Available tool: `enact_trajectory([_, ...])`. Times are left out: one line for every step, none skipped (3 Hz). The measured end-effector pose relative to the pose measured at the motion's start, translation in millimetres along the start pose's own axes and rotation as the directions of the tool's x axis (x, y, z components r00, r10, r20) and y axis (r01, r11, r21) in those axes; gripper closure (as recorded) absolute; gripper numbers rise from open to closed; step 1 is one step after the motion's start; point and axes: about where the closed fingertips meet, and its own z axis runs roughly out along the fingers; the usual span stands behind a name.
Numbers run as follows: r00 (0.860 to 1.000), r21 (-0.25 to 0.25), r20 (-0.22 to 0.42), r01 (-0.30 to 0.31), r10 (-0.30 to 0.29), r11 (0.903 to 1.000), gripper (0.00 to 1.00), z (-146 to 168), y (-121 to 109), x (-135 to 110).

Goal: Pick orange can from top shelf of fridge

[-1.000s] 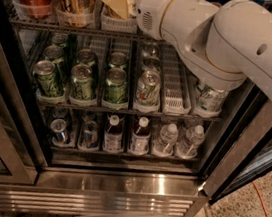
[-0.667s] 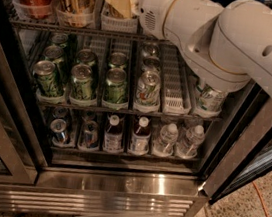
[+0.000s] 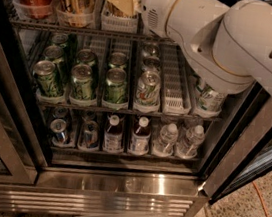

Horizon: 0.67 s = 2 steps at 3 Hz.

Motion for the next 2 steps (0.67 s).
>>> enact_trajectory([1.0,-0.01,0.013,-0.02,0.02,0.9998,1.0,-5.1,3.4,-3.6])
enact_trajectory([0.999,-0.042,0.013,-0.052,0.053,0.9977,1.0,-14.4,6.1,-2.7])
